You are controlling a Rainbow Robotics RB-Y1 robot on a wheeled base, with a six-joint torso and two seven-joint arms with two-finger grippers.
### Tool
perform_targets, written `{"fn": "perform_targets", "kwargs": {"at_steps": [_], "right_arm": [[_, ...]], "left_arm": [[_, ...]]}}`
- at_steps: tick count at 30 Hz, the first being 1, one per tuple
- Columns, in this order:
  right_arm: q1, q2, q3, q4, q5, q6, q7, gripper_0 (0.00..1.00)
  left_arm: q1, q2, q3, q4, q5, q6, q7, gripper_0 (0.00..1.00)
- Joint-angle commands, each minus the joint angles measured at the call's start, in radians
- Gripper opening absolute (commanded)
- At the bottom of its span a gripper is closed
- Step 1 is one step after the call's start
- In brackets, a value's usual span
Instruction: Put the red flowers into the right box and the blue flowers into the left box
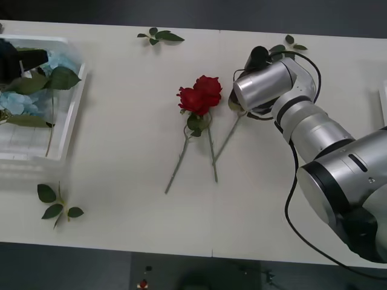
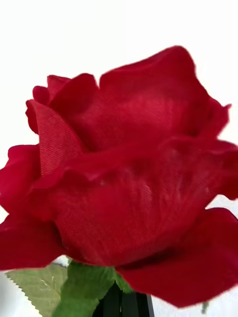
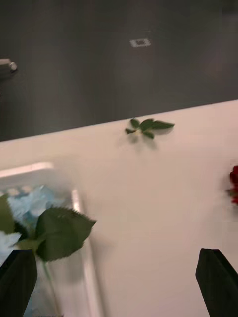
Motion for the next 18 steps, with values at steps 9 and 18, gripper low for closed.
{"fn": "perform_targets", "kwargs": {"at_steps": [9, 18], "right_arm": [[-0.033, -0.310, -0.011, -0.281, -0.242, 0.238, 0.416, 0.00], [0.036, -0.577, -0.011, -0.306, -0.399, 0.211, 0.810, 0.00]], "left_arm": [[-0.300, -0.094, -0.381, 0.100, -0.040, -0.006, -0.046, 0.94], [-0.373, -0.277, -0.562, 0.301, -0.055, -0.005, -0.050, 0.94]]}}
